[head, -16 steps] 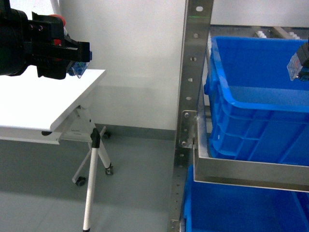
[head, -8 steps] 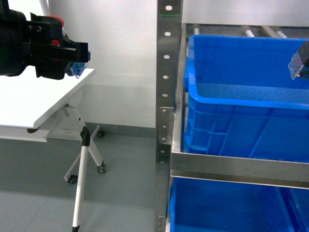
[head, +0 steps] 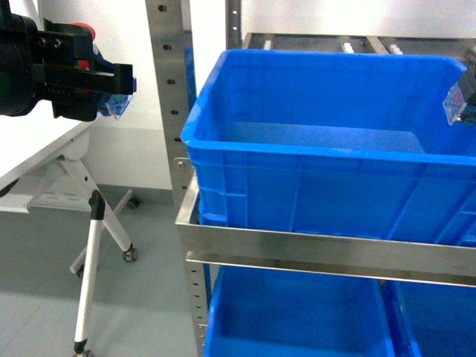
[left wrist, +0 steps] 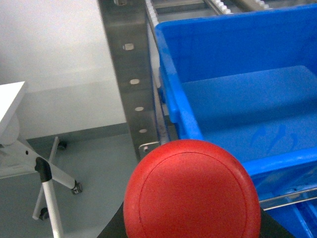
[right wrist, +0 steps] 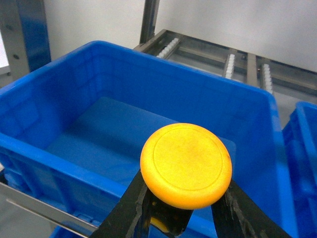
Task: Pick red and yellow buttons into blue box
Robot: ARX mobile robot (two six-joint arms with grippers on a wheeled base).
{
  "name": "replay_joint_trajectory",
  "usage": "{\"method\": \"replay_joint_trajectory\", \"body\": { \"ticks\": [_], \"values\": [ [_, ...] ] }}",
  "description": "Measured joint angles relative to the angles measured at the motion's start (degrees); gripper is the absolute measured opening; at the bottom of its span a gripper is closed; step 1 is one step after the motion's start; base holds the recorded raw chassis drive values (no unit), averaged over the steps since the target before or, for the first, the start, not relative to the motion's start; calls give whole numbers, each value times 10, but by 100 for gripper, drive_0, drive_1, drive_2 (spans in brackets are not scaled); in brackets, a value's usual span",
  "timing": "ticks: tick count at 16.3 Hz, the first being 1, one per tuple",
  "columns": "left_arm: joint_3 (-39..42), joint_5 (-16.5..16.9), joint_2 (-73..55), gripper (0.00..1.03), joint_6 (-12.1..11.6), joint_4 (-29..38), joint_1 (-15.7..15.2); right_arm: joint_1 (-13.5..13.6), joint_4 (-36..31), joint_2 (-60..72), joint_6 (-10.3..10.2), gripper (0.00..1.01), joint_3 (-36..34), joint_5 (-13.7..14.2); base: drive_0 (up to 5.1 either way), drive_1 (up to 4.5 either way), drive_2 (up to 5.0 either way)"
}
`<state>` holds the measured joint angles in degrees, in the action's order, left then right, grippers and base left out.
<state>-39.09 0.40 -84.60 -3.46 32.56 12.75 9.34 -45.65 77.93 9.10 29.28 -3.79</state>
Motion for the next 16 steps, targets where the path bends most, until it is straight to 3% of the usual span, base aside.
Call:
{"method": "replay_joint_trajectory", "body": {
  "ticks": [16],
  "values": [
    [0,0,0,24,0,1,2,0,-3,0,0,26,0,1,480,-357,-129]
  ]
}}
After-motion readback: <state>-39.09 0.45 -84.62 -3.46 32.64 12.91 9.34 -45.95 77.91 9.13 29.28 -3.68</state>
